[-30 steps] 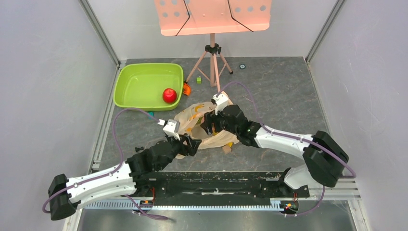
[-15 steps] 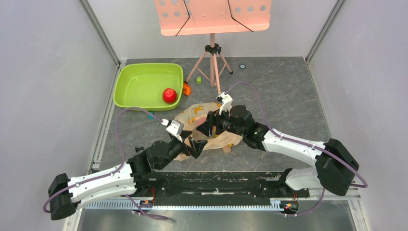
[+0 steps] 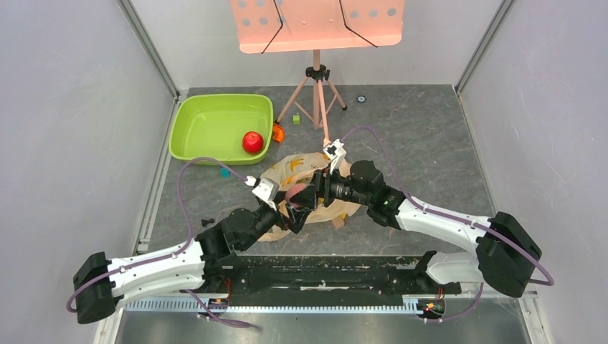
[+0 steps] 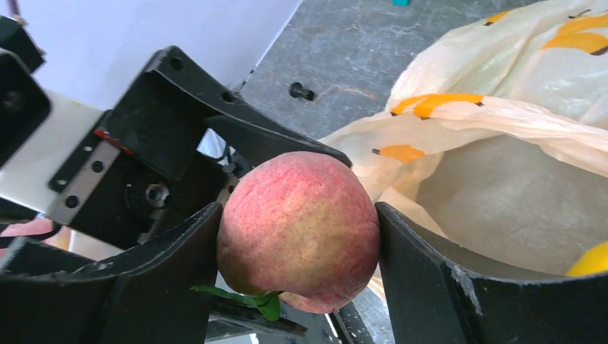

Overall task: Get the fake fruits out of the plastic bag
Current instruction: Place the fake fruit in the bin.

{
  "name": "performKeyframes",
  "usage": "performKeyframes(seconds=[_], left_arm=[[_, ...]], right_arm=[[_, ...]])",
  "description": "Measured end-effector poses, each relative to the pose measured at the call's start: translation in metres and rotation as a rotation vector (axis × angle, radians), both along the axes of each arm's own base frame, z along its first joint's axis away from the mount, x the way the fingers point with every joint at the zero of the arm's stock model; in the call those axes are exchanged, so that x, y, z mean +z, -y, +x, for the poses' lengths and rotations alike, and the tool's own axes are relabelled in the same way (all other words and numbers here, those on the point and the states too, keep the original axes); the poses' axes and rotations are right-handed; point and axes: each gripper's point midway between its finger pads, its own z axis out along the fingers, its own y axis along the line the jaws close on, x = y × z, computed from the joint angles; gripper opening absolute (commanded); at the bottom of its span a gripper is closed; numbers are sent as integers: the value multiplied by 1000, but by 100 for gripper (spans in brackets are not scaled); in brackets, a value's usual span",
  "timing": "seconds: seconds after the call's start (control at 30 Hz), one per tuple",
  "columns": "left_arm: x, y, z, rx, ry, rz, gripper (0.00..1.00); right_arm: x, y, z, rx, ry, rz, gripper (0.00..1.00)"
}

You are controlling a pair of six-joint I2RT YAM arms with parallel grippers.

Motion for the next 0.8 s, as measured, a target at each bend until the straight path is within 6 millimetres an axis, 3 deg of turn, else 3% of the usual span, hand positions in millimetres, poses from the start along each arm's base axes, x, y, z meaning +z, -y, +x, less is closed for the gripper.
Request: performKeyframes(seconds=[0.37,0.8], left_arm=[[7,6,1,-8,14,-28,98],[13,11,0,-22,0,-4,62]], right_arm=[[19,-7,-14,73,-33,98,72],[22,-9,-14,88,-55,128,73]])
